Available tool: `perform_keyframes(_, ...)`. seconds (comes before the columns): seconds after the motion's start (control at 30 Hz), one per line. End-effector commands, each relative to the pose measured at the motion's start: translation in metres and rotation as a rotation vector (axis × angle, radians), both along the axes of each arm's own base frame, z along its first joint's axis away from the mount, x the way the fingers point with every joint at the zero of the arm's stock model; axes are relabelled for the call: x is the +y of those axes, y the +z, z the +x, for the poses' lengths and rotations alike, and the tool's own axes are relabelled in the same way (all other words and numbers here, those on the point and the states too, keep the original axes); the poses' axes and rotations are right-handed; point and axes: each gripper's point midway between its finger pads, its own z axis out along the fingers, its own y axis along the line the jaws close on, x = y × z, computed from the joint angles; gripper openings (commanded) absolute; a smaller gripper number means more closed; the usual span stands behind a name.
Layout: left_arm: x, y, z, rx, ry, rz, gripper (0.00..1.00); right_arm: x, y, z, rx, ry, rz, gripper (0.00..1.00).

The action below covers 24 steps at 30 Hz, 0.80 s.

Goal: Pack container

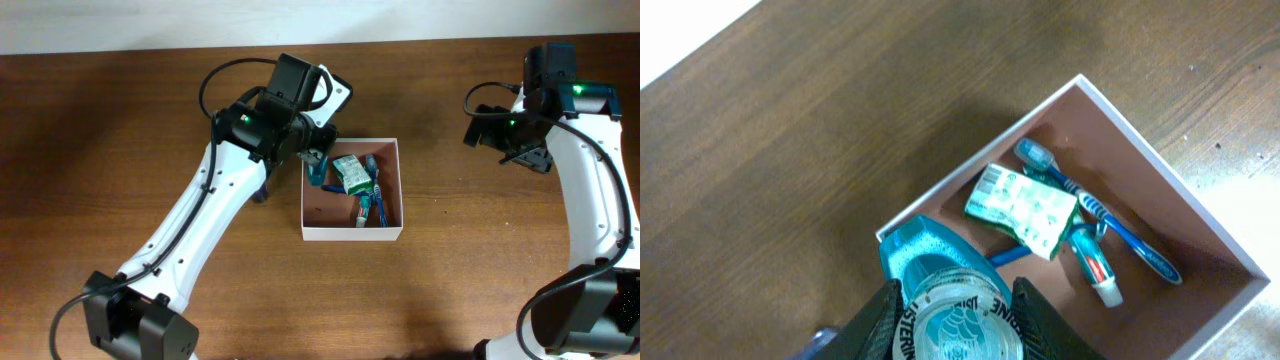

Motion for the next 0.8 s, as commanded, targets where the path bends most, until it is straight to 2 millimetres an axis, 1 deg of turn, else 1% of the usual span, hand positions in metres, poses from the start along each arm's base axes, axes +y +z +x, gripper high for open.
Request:
perform_keyframes(0.0,-0.007,0.014,0.010,-0.064,-0.025,-0.015,0.17,-0.004,0.006,0.001,-0.017,-0.010,-0.014,0.98)
perform_keyframes(0.13,-0.008,0.011,0.013,-0.062,-0.024,-0.013,0.17,-0.004,0.006,0.000,-0.017,-0.010,-0.014,0.98)
perform_keyframes(0.4,0.001,-0.018,0.025,-0.035,0.022,0.071,0.17,-0.004,0.006,0.000,-0.017,-0.010,-0.014,0.98)
perform_keyframes(0.6,0.001,-0.027,0.028,-0.024,0.026,0.086,0.17,-0.004,0.006,0.000,-0.017,-0.010,-0.014,0.98)
perform_keyframes(0.77,0.002,-0.044,0.031,0.005,0.030,0.103,0.17,-0.004,0.006,0.000,-0.017,-0.010,-0.014,0.98)
